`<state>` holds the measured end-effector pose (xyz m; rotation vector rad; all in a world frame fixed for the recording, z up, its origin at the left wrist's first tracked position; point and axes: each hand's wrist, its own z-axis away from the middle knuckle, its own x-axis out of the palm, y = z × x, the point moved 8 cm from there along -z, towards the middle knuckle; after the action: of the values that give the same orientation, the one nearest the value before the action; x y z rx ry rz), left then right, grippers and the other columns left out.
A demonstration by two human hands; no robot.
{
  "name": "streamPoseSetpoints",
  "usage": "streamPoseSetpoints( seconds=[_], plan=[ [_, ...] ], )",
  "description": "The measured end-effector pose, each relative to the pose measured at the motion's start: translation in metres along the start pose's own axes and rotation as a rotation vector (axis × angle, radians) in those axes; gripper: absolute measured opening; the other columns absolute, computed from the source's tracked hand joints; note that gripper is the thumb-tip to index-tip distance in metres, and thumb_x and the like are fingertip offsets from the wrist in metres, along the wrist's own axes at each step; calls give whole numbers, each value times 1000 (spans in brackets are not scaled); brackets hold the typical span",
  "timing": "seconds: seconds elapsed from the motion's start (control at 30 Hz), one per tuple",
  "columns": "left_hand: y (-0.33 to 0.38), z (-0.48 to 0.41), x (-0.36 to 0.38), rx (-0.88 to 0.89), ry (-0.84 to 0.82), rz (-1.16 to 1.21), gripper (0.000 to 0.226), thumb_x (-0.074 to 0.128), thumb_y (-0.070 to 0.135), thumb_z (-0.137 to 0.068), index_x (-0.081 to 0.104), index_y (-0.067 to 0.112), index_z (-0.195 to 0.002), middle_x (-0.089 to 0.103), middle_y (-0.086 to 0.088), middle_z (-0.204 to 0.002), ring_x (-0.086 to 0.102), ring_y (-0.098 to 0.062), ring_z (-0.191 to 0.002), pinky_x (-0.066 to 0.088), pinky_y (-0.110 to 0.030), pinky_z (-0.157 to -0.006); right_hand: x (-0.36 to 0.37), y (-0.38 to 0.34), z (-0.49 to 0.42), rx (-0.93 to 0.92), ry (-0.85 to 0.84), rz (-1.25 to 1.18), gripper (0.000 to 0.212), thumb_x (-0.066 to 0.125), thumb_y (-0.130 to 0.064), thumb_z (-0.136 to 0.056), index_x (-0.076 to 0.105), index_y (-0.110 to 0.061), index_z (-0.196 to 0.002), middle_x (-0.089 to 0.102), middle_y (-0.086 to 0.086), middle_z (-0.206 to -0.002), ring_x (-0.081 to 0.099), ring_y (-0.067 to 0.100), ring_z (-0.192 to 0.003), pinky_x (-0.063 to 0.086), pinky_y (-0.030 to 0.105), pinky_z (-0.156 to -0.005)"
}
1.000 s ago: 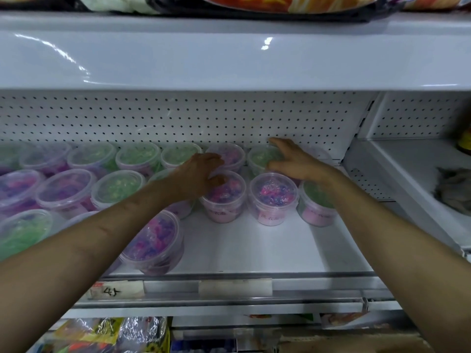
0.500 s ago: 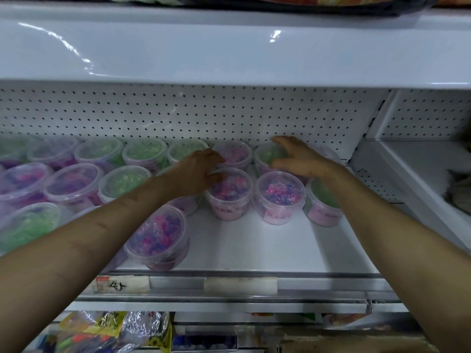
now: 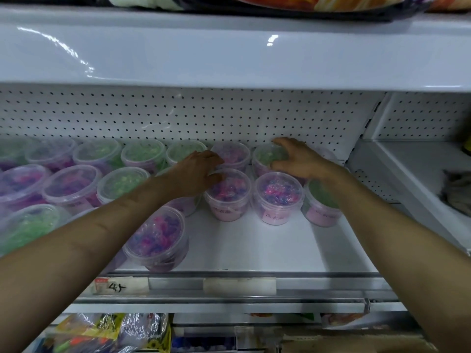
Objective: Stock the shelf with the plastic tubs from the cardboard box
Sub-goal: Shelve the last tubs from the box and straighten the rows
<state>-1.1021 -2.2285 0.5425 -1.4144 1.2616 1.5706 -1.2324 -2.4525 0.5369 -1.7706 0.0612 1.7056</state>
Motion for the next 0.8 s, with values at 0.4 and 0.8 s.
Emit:
streamPoseSetpoints(
  seconds=[0.4,0.8],
  plan=[
    [-49,21,-10,-54,140,-7,53,44,28,-97,62,-1,-137,58,-26,-141,58,-45,-127,46,-53,-109,9,-8,-6,18,43,-2,111,75,-67,-68,29,-28,-161,38,11,-160,41,33,-144,42,47,-112],
    [-92,39,-12,-168,183,10,43,60,9,-100,58,1,-142,51,-24,-150,51,-45,-136,37,-51,-118,29,-80,-40,-213,-62,-10,82,77,-28,-93,34,-22,-162,38,3,-165,39,23,-149,34,34,-117]
  ],
)
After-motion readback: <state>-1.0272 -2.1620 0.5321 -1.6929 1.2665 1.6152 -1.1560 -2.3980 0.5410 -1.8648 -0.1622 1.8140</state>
